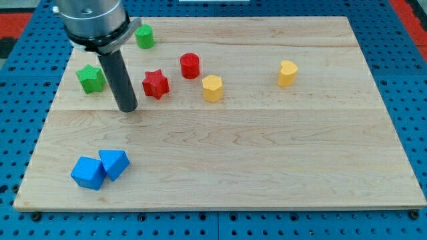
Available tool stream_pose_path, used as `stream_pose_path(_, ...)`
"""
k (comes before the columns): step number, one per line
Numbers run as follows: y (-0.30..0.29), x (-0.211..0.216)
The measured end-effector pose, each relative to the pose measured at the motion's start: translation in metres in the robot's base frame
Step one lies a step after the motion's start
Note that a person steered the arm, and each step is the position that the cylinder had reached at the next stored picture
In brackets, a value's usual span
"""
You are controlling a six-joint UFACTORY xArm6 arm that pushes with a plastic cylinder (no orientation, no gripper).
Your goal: Keep red blocks in a vertical line
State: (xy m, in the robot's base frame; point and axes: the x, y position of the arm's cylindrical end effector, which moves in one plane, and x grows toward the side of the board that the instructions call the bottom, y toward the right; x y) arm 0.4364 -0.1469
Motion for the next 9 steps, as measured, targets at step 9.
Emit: stream_pose_path(9,0.053,-0.191)
